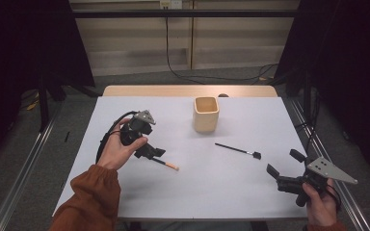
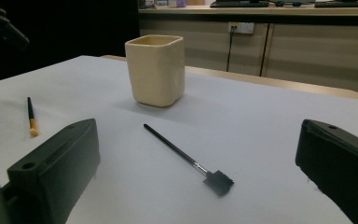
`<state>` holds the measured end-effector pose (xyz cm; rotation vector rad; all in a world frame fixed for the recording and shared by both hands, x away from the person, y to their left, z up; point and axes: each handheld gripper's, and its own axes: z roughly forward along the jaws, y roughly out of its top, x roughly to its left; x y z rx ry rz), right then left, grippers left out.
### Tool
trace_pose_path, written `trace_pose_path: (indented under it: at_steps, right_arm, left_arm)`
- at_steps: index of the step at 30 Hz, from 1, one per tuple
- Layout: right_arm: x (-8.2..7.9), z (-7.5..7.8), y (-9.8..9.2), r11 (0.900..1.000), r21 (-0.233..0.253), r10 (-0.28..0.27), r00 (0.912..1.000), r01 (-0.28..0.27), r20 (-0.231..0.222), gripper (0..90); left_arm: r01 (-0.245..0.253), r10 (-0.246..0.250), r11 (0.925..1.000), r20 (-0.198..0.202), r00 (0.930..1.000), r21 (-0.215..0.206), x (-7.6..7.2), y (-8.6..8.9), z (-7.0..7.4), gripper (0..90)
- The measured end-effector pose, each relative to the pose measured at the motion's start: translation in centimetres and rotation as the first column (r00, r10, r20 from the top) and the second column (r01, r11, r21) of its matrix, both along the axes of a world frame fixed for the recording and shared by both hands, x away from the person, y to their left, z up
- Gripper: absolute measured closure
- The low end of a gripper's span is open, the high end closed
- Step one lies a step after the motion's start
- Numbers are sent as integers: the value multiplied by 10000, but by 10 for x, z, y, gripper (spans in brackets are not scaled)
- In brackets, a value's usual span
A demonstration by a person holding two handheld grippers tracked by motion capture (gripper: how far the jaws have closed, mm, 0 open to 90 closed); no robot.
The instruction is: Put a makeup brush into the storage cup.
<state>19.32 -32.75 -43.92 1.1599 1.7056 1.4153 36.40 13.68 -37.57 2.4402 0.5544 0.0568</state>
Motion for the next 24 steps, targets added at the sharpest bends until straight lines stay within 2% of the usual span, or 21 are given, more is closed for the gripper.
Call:
trace_pose_path:
  at_steps: [2, 3, 4, 5, 7, 8, 9, 10, 11, 12, 14, 16, 17, 18, 20, 22, 24]
  right_arm:
    - [0, 0, 0, 10000, 20, -2, 10000, 2, -5, 0]
    - [0, 0, 0, 10000, 11, 10, 10000, -10, -1, 0]
    - [0, 0, 0, 10000, 20, 4, 10000, -4, -3, 0]
    - [0, 0, 0, 10000, 20, 4, 10000, -4, -3, 0]
    - [0, 0, 0, 10000, 0, 25, 10000, -25, 25, 0]
    - [0, 0, 0, 10000, -10, 33, 10000, -33, 16, 0]
    - [0, 0, 0, 10000, -10, 33, 10000, -33, 16, 0]
    - [0, 0, 0, 10000, 8, 22, 10000, -22, 9, 0]
    - [0, 0, 0, 10000, 9, 19, 10000, -19, 17, 0]
    - [0, 0, 0, 10000, 10, 18, 10000, -18, 18, 0]
    - [0, 0, 0, 10000, -6, 36, 10000, -36, 13, 0]
    - [0, 0, 0, 10000, -6, 36, 10000, -36, 5, 0]
    - [-1, 0, 0, 10000, -44, 76, 10000, -76, 3, 0]
    - [-1, 0, 0, 10000, -44, 76, 10000, -76, 3, 0]
    - [0, 0, 0, 10000, -43, 84, 10000, -84, 9, 0]
    - [-1, 0, 0, 9999, -66, 82, 10000, -82, 12, 0]
    - [-1, 0, 0, 9999, -73, 73, 10000, -73, 15, 0]
  left_arm:
    - [-128, 128, 9999, -53, 9999, 24, -1, -1, -2, 58]
    - [7, -7, 9993, -14, 10000, 381, 1, -2, -2, 56]
    - [-129, 132, 9995, -96, 9999, 297, 0, -3, -3, 56]
    - [214, -208, 9978, -108, 9997, 628, 2, -2, -3, 56]
    - [55, -35, 9984, -351, 9994, 569, 0, -4, -6, 58]
    - [159, -114, 9963, -534, 9985, 840, 0, -5, -9, 58]
    - [159, -114, 9963, -534, 9985, 840, 0, -5, -9, 59]
    - [463, -392, 9911, -596, 9975, 1245, 0, -6, -11, 58]
    - [463, -392, 9911, -596, 9975, 1245, 0, -6, -11, 59]
    - [665, -567, 9875, -716, 9958, 1427, 0, -6, -12, 59]
    - [736, -619, 9857, -807, 9948, 1517, 0, -7, -13, 56]
    - [558, -425, 9876, -924, 9948, 1470, -2, -7, -15, 56]
    - [677, -510, 9847, -1059, 9931, 1604, -2, -7, -15, 58]
    - [677, -510, 9847, -1059, 9931, 1604, -2, -7, -15, 58]
    - [915, -722, 9802, -1133, 9909, 1759, -1, -6, -16, 58]
    - [862, -659, 9818, -1220, 9903, 1695, -2, -6, -18, 59]
    - [1086, -847, 9744, -1263, 9884, 1970, -2, -4, -20, 58]
